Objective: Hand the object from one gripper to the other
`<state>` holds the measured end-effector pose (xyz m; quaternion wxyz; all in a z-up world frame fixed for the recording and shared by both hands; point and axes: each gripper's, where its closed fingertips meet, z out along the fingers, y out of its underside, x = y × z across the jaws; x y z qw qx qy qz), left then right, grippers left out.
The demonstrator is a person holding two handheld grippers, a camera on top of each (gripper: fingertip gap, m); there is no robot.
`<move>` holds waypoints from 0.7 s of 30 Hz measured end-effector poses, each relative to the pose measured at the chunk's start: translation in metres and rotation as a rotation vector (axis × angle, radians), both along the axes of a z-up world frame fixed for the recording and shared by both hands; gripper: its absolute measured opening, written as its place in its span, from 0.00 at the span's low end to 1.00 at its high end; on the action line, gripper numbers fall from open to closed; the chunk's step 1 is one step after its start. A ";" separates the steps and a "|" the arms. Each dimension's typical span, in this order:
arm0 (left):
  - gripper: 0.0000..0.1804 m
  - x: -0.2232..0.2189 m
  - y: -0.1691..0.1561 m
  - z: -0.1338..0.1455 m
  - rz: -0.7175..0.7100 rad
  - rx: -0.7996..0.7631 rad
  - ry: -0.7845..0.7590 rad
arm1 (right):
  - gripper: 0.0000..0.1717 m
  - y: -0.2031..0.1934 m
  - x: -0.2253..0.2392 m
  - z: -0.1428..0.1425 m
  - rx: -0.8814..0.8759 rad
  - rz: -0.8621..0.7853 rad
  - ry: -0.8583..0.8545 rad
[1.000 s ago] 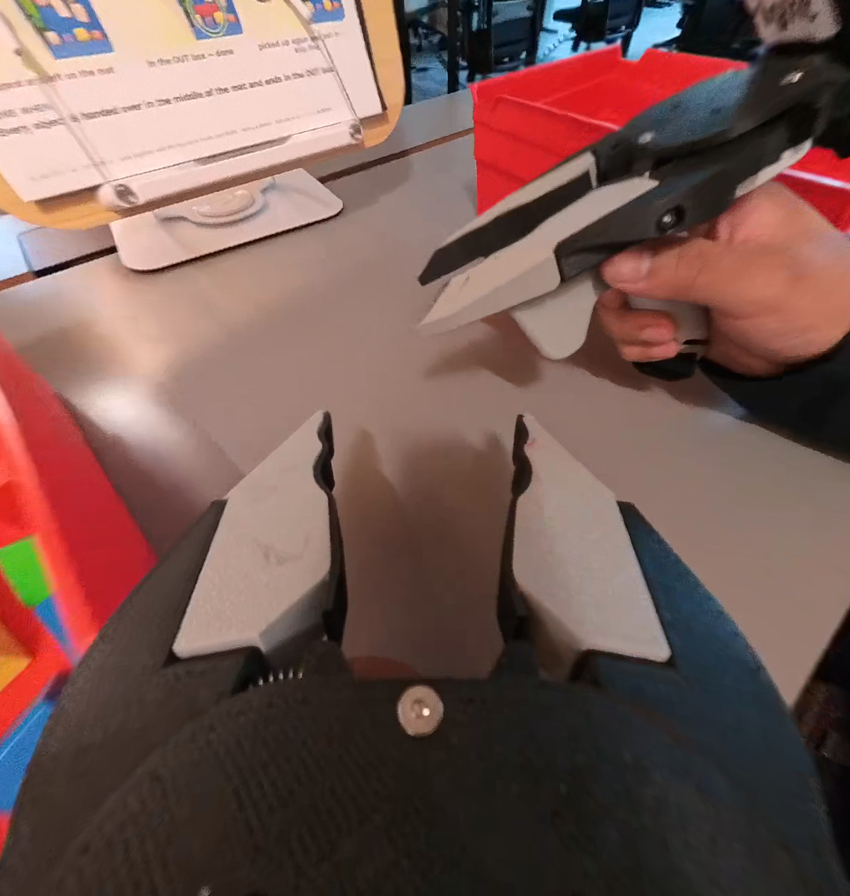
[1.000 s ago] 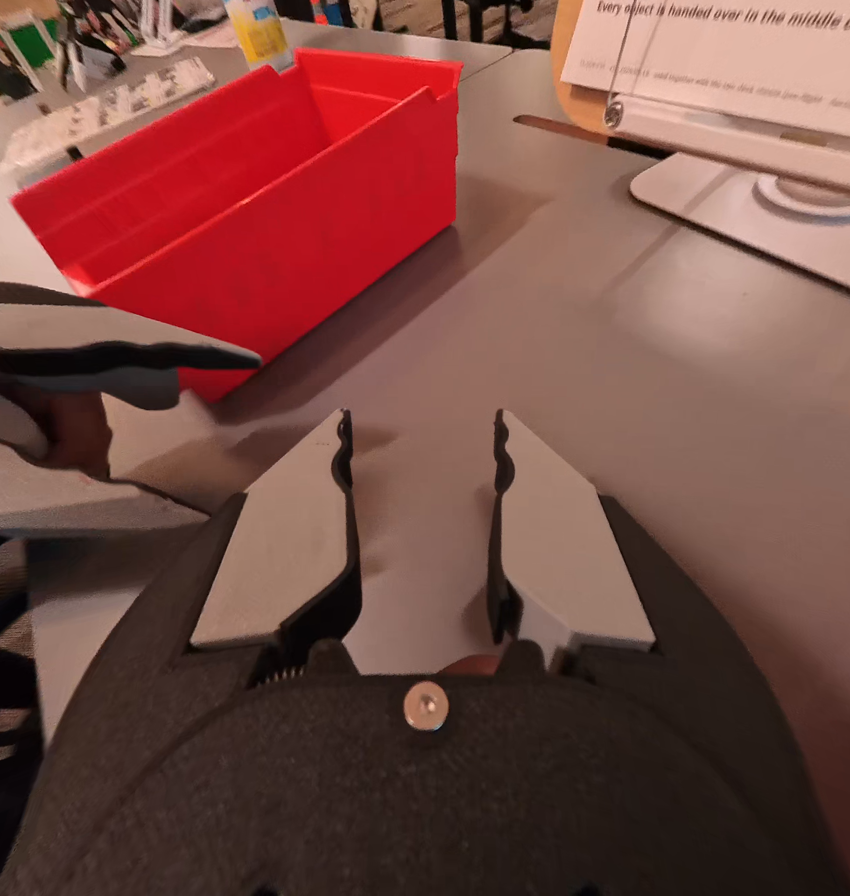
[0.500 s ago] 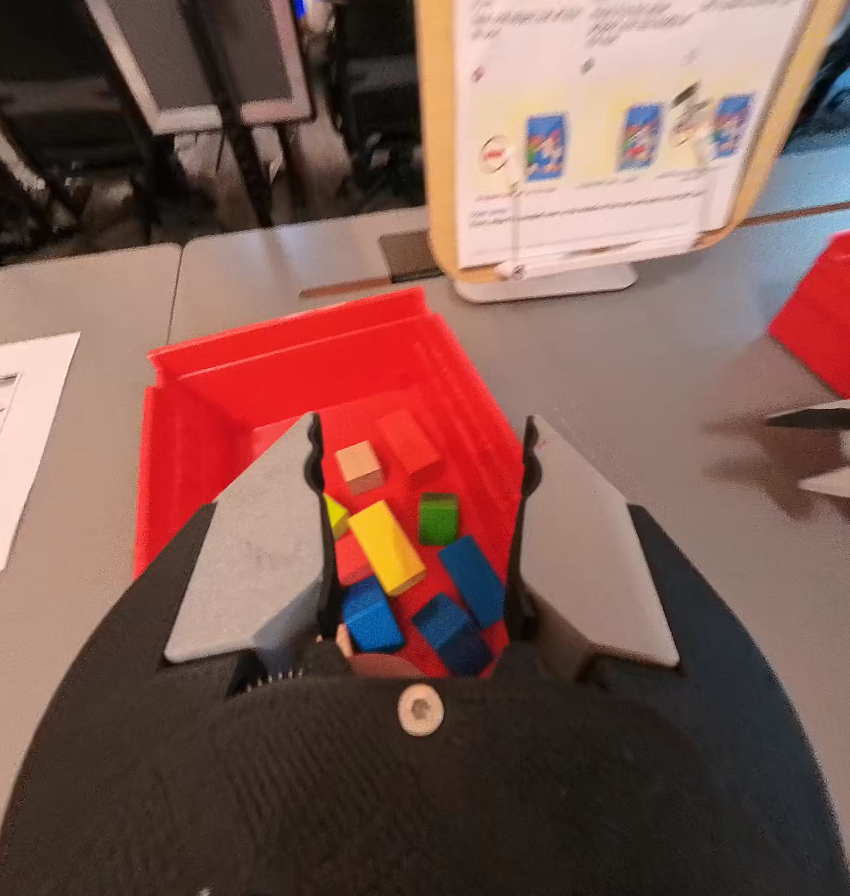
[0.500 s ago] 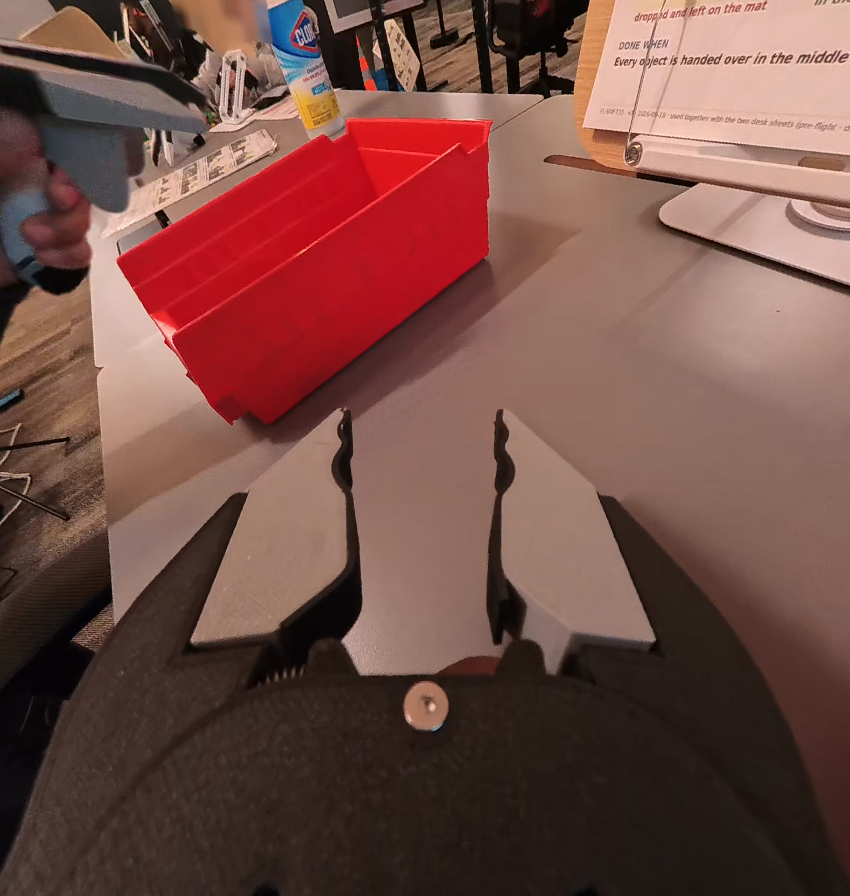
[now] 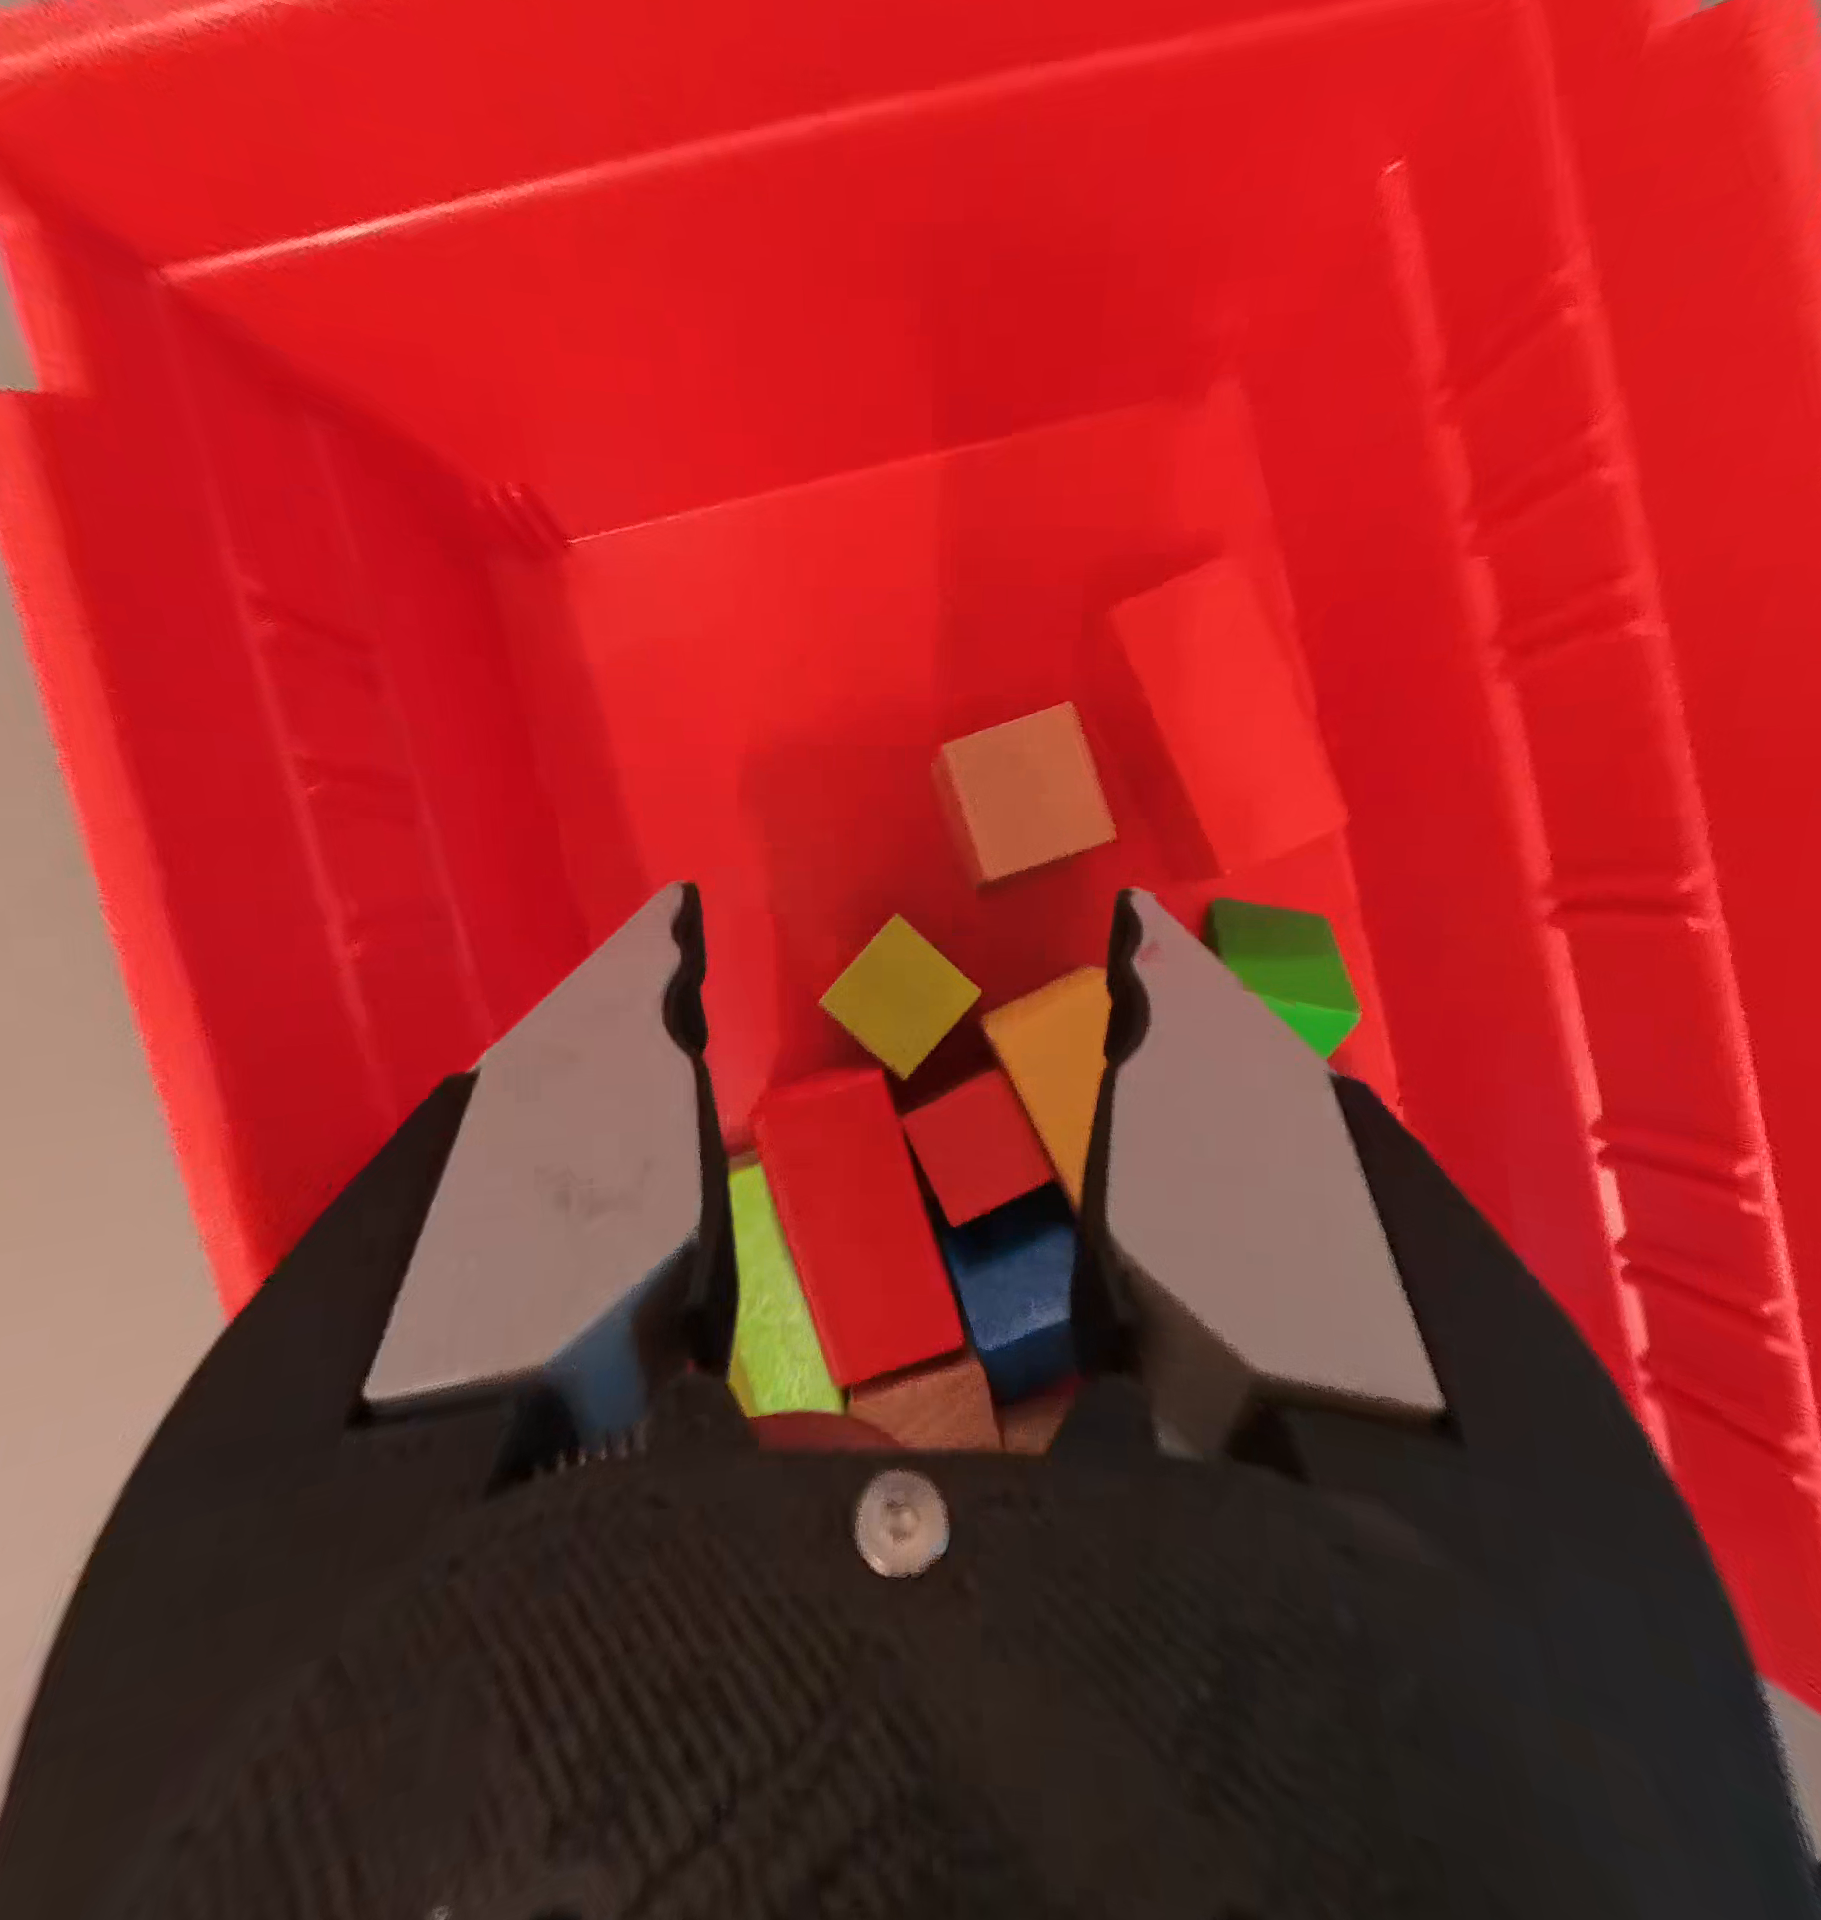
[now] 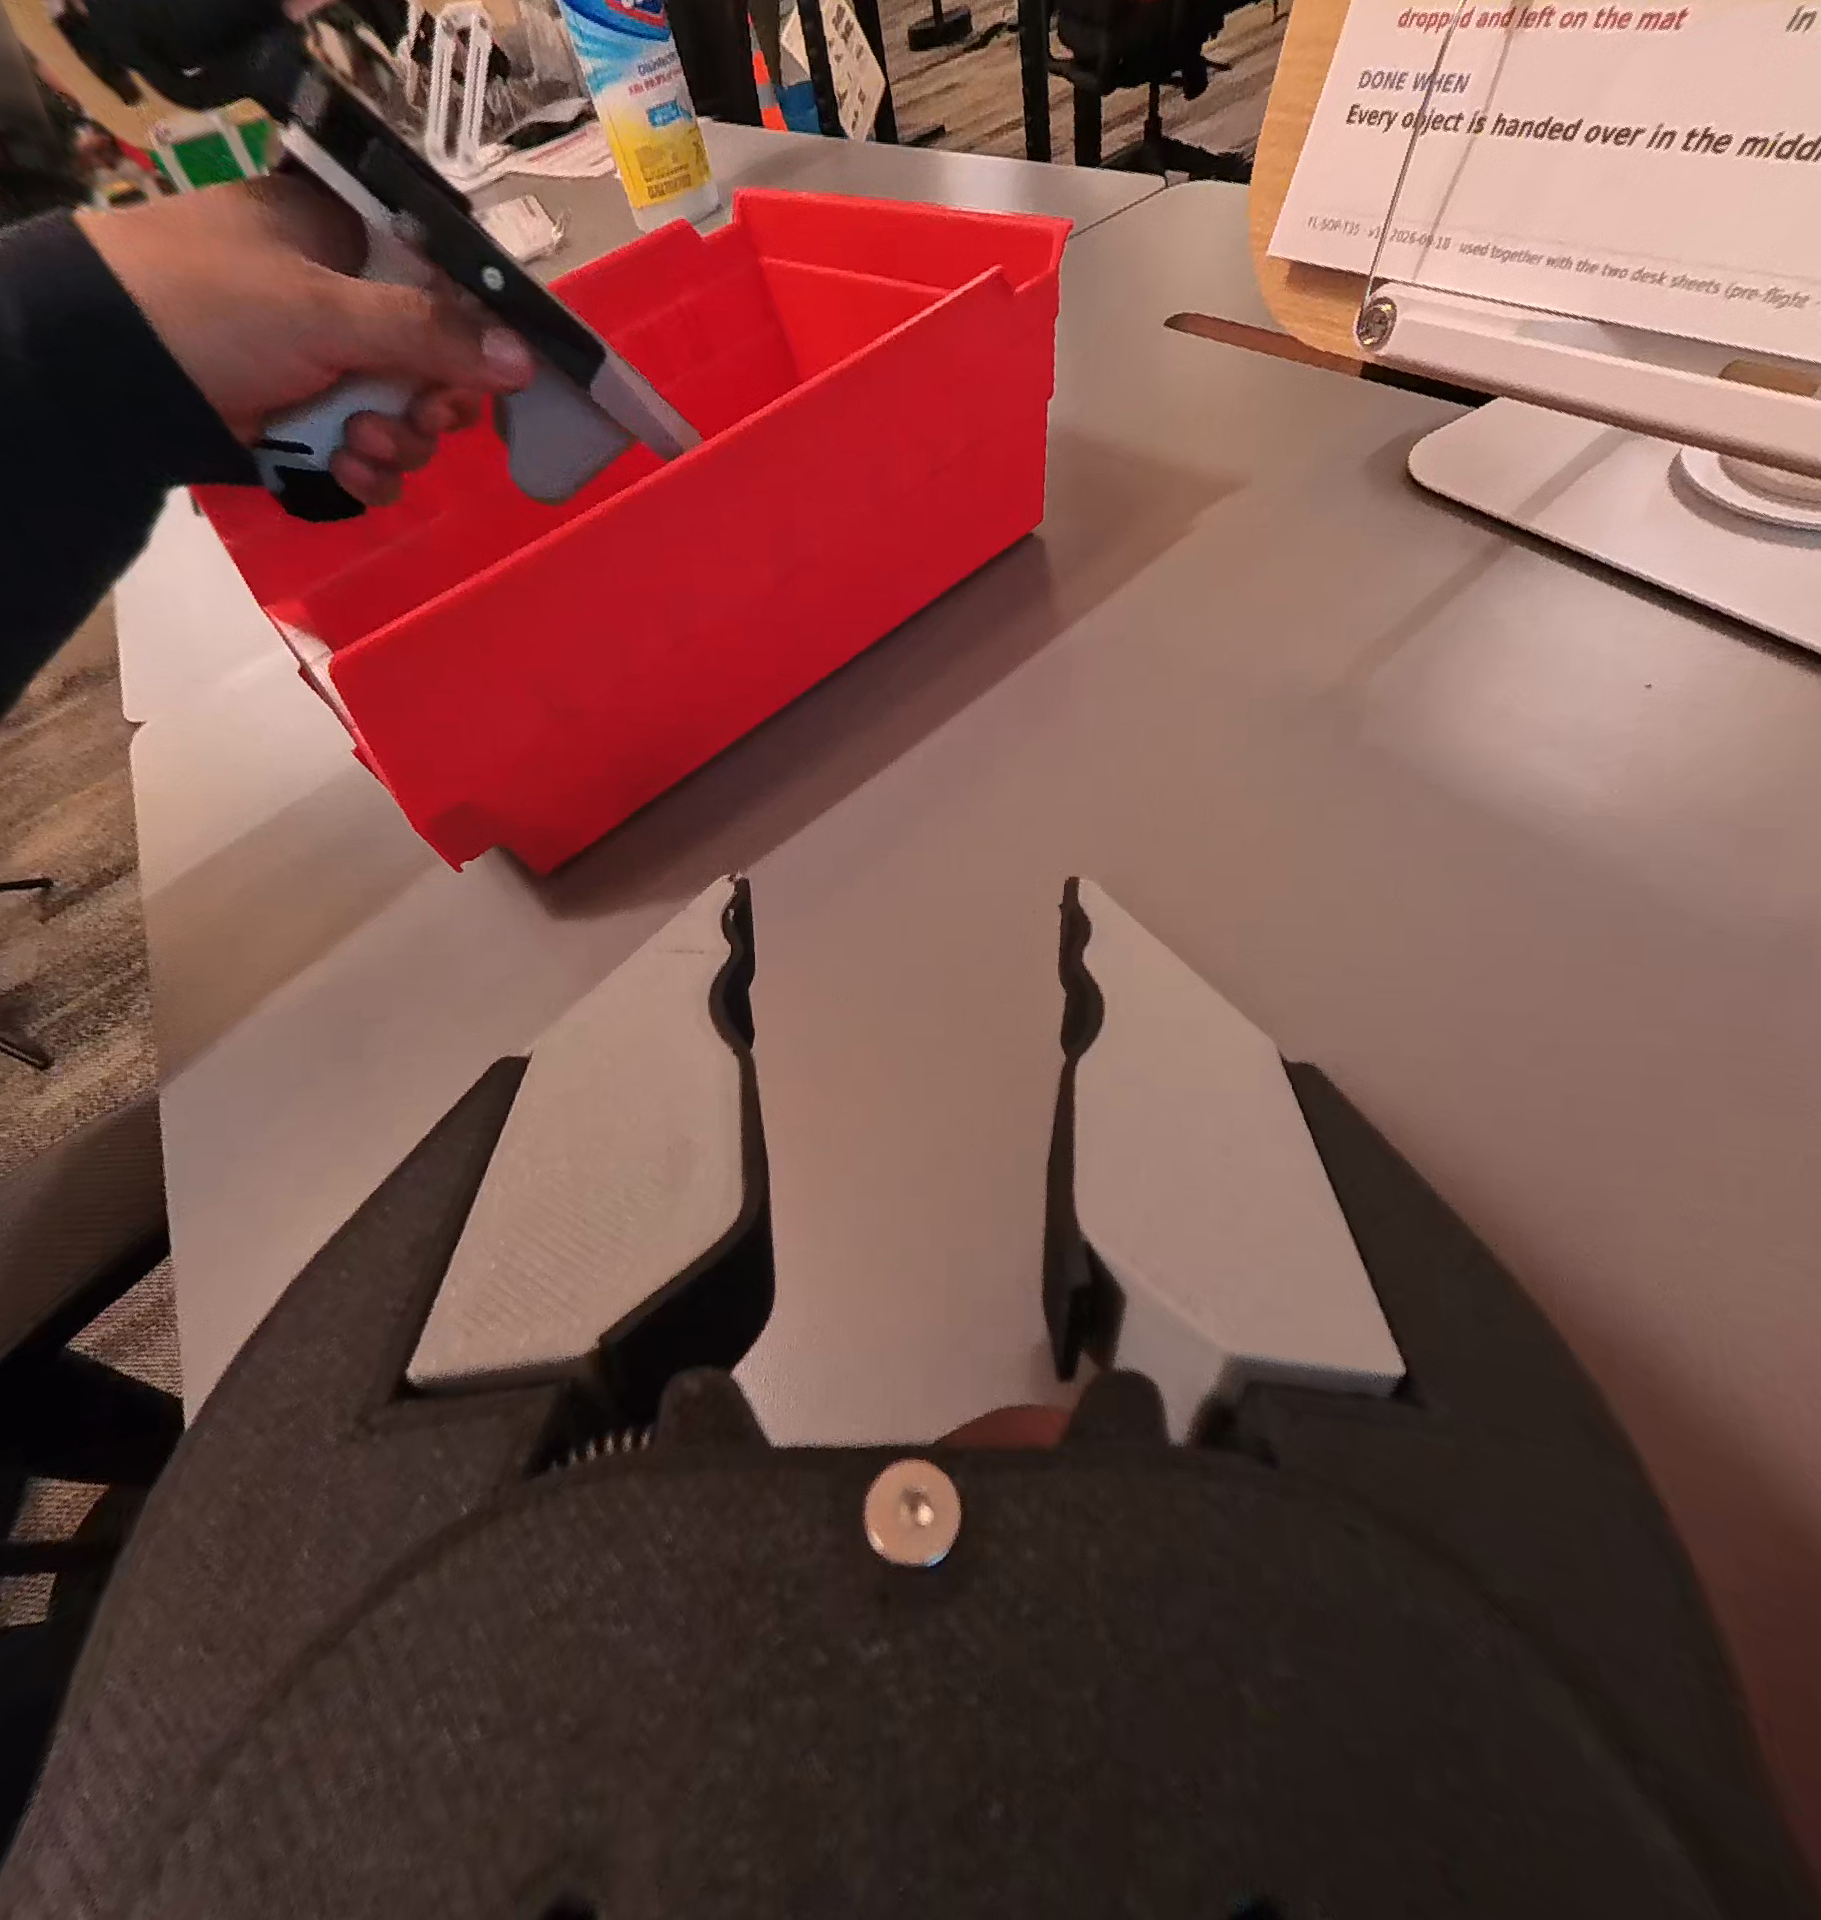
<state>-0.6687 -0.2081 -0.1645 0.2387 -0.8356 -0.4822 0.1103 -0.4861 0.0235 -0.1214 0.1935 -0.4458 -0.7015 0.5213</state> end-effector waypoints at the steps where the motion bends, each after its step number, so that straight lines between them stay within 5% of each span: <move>1: 0.41 -0.002 0.004 -0.003 -0.001 0.008 -0.009 | 0.33 0.000 0.000 0.000 0.001 0.000 0.000; 8: 0.38 -0.010 0.020 -0.031 -0.041 -0.081 -0.063 | 0.33 0.002 -0.001 -0.002 0.009 -0.008 -0.001; 9: 0.33 -0.008 0.022 -0.037 -0.059 -0.089 -0.082 | 0.33 0.002 -0.002 -0.001 0.007 -0.009 -0.001; 10: 0.17 -0.006 0.026 -0.040 -0.090 -0.086 -0.089 | 0.33 0.003 -0.002 -0.001 0.004 -0.009 0.000; 16: 0.17 -0.021 0.022 -0.020 -0.114 -0.133 0.146 | 0.33 0.000 0.000 -0.001 -0.001 0.007 -0.006; 21: 0.17 0.004 0.044 0.037 -0.271 -0.130 0.458 | 0.34 -0.017 0.010 0.007 -0.061 0.107 0.002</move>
